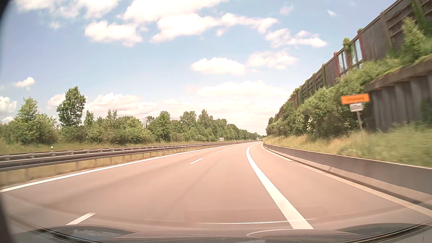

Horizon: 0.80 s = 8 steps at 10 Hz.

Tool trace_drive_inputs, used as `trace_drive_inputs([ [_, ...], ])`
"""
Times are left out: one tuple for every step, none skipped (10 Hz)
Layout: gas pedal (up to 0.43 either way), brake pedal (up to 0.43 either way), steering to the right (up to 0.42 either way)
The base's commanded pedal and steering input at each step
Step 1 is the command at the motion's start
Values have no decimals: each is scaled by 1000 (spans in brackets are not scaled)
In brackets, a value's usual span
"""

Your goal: Follow the waypoints while adhering to traffic rules and regulations

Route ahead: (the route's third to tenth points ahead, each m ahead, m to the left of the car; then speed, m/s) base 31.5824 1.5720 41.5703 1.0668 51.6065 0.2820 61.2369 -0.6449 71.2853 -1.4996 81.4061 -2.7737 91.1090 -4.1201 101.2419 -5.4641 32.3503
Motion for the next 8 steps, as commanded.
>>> trace_drive_inputs([
  [299, 12, 10],
  [299, 12, 12],
  [299, 12, 14],
  [299, 12, 14],
  [299, 12, 14],
  [299, 12, 14],
  [299, 12, 14],
  [299, 12, 15],
])
